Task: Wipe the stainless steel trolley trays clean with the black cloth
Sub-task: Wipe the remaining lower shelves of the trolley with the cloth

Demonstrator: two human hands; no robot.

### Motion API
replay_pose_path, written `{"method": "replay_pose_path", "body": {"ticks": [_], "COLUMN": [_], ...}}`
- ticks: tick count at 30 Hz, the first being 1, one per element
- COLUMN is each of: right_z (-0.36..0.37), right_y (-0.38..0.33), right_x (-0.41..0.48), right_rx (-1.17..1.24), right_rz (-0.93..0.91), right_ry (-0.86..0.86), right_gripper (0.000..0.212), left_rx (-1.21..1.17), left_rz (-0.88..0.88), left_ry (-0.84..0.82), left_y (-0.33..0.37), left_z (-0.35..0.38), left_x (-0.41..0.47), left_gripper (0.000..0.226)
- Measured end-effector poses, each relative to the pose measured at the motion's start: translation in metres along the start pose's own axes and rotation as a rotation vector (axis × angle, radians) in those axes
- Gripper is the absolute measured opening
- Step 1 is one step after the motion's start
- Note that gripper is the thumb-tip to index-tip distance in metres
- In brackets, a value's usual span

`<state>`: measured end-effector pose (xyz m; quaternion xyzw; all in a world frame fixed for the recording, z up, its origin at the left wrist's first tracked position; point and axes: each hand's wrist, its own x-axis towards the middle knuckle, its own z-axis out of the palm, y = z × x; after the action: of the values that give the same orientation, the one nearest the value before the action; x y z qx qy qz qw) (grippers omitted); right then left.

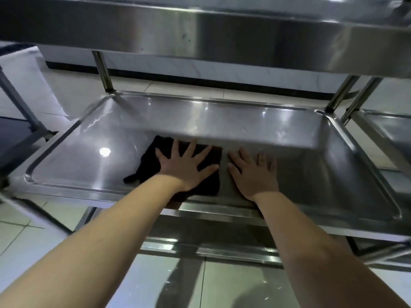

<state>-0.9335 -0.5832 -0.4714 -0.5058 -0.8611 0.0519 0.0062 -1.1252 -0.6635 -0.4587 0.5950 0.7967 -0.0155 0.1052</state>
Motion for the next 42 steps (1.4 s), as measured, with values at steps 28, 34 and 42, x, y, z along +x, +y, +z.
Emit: {"method": "replay_pose_path", "body": {"ticks": [28,34,42], "right_z": [-0.006,-0.006,-0.013], "right_y": [0.069,0.07,0.065], "right_x": [-0.026,-0.021,-0.026], "right_rx": [0.001,0.014,0.041], "right_rz": [0.023,0.027,0.03], "right_ry": [-0.009,-0.016,-0.042], "right_gripper": [0.053,0.053,0.052], "left_rx": [-0.036,-0.041,-0.014], "left_rz": [0.015,0.03,0.032], "left_ry": [0.077,0.09,0.031], "left_y": [0.102,0.101,0.069], "left_z": [-0.016,-0.016,0.023], "left_x": [0.112,0.104,-0.033], "left_gripper": [0.07,0.07,0.073]}}
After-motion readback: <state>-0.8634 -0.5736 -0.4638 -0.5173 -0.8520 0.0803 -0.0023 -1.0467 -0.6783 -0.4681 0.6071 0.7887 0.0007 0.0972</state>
